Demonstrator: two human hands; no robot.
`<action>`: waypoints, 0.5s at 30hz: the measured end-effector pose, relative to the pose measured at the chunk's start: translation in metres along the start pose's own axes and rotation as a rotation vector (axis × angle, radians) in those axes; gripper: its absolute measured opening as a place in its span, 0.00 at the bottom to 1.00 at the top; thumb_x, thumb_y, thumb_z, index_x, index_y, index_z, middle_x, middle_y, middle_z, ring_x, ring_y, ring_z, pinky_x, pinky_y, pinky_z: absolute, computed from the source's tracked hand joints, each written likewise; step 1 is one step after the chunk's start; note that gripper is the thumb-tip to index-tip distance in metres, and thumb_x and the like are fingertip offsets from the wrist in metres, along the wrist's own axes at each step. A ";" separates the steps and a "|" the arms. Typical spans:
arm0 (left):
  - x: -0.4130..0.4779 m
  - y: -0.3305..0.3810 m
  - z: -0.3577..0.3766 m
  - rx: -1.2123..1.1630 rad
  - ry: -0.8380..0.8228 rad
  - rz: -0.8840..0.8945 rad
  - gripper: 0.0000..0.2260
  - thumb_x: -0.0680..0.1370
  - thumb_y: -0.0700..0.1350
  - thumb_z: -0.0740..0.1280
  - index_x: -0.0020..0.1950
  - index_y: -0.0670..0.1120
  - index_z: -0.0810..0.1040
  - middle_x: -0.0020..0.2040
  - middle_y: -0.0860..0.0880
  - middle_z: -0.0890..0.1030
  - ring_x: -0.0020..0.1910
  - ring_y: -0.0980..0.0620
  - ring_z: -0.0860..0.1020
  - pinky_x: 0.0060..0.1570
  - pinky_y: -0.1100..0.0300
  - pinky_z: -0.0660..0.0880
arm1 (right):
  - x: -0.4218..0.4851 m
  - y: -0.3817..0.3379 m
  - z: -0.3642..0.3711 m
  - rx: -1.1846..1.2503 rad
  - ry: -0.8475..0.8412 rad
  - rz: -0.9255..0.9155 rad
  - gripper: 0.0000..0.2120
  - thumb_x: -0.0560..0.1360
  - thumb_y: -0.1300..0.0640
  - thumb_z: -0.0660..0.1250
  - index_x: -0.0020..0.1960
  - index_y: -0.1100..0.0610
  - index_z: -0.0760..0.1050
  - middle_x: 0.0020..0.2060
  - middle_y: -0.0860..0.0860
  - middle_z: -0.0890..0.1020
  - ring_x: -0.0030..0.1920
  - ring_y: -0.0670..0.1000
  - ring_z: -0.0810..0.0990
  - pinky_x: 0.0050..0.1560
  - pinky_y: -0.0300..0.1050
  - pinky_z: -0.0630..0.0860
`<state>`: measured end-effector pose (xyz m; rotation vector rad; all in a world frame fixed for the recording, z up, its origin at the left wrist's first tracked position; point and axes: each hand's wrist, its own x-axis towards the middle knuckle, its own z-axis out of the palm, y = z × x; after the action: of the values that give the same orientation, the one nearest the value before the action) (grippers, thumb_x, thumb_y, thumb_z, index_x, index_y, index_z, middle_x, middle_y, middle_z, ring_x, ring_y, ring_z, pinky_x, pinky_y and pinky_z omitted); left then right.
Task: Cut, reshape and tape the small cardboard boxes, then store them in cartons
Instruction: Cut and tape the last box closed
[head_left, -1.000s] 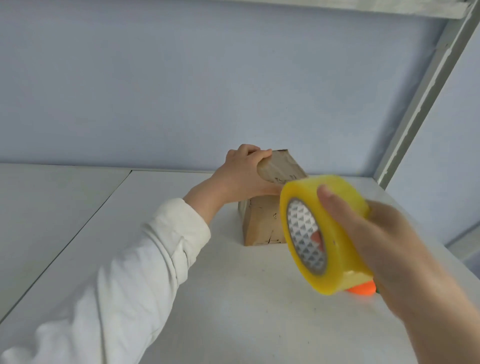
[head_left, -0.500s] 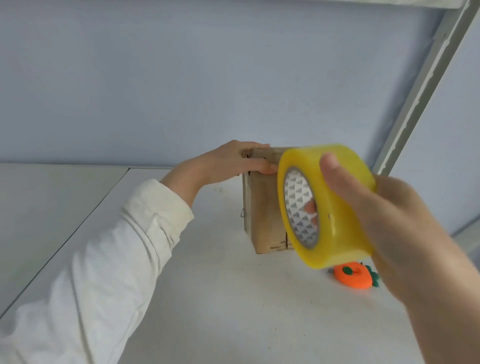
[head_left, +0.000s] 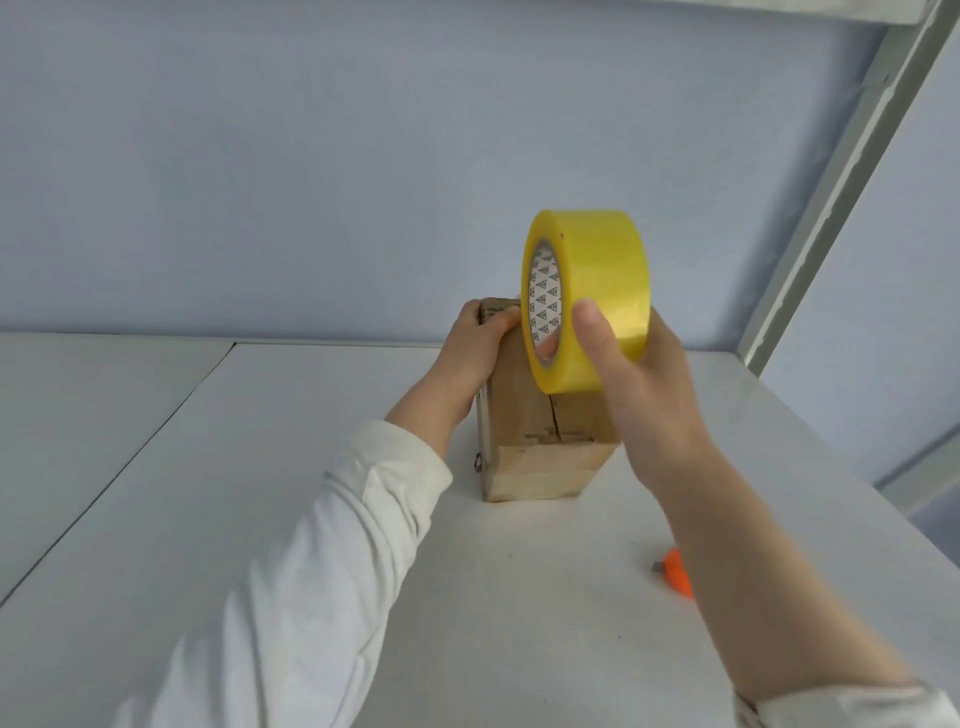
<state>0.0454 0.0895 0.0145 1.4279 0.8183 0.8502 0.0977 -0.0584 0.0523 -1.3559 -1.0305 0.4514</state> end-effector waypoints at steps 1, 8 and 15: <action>0.006 -0.003 0.000 -0.037 0.015 -0.048 0.15 0.78 0.46 0.63 0.62 0.41 0.71 0.56 0.44 0.78 0.46 0.53 0.77 0.38 0.64 0.73 | 0.010 0.004 0.004 0.015 0.033 0.034 0.19 0.73 0.43 0.66 0.48 0.59 0.77 0.32 0.45 0.83 0.39 0.42 0.81 0.45 0.37 0.77; 0.027 -0.016 -0.006 -0.052 0.015 -0.190 0.17 0.79 0.47 0.61 0.65 0.40 0.70 0.59 0.43 0.77 0.44 0.53 0.76 0.33 0.63 0.70 | 0.048 0.005 0.035 -0.066 0.143 0.123 0.20 0.72 0.41 0.68 0.45 0.60 0.77 0.32 0.49 0.81 0.33 0.45 0.81 0.44 0.45 0.78; 0.025 -0.015 -0.006 -0.041 -0.005 -0.217 0.17 0.80 0.47 0.60 0.68 0.43 0.68 0.61 0.44 0.75 0.50 0.50 0.74 0.36 0.63 0.70 | 0.009 -0.036 0.004 -0.189 0.178 0.253 0.28 0.71 0.34 0.63 0.38 0.61 0.74 0.29 0.50 0.80 0.32 0.48 0.77 0.40 0.43 0.76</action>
<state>0.0527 0.1149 0.0003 1.2787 0.9281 0.6939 0.0886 -0.0565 0.0888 -1.6748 -0.7725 0.4183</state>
